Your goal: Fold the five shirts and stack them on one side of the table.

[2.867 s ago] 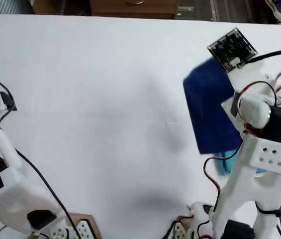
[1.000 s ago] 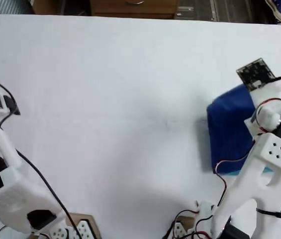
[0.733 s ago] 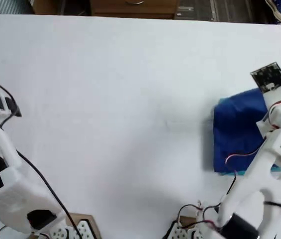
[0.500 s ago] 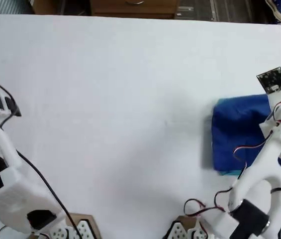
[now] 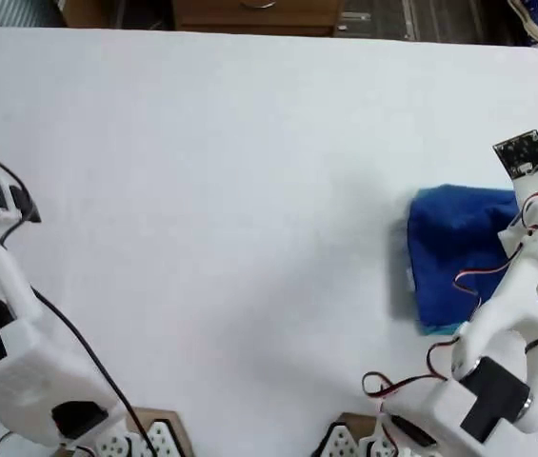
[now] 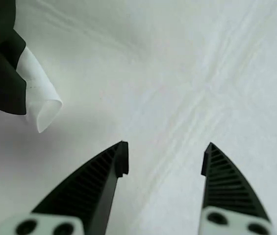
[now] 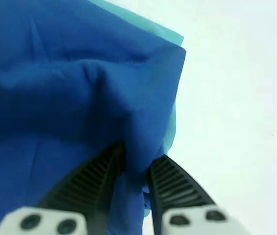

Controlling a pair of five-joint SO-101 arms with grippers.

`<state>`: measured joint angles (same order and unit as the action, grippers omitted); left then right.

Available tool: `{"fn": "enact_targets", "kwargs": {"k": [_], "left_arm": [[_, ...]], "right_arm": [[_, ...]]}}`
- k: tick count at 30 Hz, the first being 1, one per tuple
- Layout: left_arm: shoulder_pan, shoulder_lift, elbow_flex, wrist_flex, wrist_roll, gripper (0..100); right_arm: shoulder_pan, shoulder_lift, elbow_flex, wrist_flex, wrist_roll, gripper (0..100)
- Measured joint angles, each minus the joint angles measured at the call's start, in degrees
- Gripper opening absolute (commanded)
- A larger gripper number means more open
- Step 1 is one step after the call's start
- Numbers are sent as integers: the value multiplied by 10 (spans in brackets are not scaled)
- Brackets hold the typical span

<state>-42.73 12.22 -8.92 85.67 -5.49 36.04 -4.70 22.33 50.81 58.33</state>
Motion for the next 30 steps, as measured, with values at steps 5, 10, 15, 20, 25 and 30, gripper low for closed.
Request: {"fn": "enact_targets", "kwargs": {"k": [5,10,15,20,25,30], "left_arm": [[0,0,0,0,0,264],[0,0,1,0,0,264],[0,0,1,0,0,264],[0,0,1,0,0,264],[0,0,1,0,0,264],[0,0,1,0,0,264]], "right_arm": [[18,33,0,-21,0,89],[25,40,0,-23,0,229],[26,40,-2,-23,-29,230],[33,27,-32,-15,-107,206],[32,-33,-35,114,-109,130],[47,-82,-36,162,-109,102]]}}
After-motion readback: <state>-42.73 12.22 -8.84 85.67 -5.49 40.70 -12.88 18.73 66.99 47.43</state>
